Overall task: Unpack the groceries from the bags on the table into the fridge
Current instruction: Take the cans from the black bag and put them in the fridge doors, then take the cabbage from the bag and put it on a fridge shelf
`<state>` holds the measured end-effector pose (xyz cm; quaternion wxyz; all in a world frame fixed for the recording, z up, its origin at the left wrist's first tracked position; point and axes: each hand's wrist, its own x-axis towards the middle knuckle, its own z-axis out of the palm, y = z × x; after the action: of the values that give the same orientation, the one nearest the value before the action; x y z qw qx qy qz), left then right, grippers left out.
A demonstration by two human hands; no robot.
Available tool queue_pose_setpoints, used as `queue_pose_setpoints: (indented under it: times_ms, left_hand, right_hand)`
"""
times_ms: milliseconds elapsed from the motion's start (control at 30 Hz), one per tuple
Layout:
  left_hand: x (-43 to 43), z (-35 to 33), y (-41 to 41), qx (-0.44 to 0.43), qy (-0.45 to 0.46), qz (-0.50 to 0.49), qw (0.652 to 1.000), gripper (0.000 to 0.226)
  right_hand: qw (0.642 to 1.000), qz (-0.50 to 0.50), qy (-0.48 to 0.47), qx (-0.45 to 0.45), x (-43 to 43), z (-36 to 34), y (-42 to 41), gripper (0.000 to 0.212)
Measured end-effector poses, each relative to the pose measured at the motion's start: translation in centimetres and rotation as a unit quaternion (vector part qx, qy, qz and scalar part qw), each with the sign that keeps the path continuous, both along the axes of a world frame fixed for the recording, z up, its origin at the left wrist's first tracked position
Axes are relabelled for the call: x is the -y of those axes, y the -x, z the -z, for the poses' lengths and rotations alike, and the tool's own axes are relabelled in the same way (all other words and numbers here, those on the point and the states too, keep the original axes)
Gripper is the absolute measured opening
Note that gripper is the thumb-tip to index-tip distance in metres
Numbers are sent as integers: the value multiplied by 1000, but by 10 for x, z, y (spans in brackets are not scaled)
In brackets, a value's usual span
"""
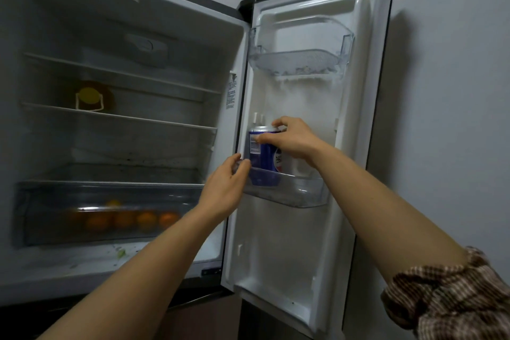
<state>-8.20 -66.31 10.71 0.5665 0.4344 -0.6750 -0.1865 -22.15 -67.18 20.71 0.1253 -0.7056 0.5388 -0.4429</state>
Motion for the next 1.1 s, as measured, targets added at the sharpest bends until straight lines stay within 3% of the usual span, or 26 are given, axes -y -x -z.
queue_pose_setpoints:
  times_ms: [167, 300, 500, 733, 1100]
  left_hand:
    - [-8, -8, -14, 57, -7, -3, 998, 53]
    - [-22, -5, -40, 69, -8, -59, 996, 54]
    - [-85, 20, -119, 129, -19, -183, 974, 47]
    - [-216, 85, -243, 244, -67, -359, 898, 40]
    - [-511, 159, -408, 236, -208, -532, 786, 42]
  right_hand:
    - [996, 32, 59, -53, -3, 3, -5, 63]
    - [972, 101, 172, -123, -16, 3, -24, 51]
    - [952, 25, 232, -197, -59, 38, -95, 41]
    - [957, -133, 140, -215, -148, 131, -218, 46]
    - [896, -317, 114, -290, -382, 236, -419, 53]
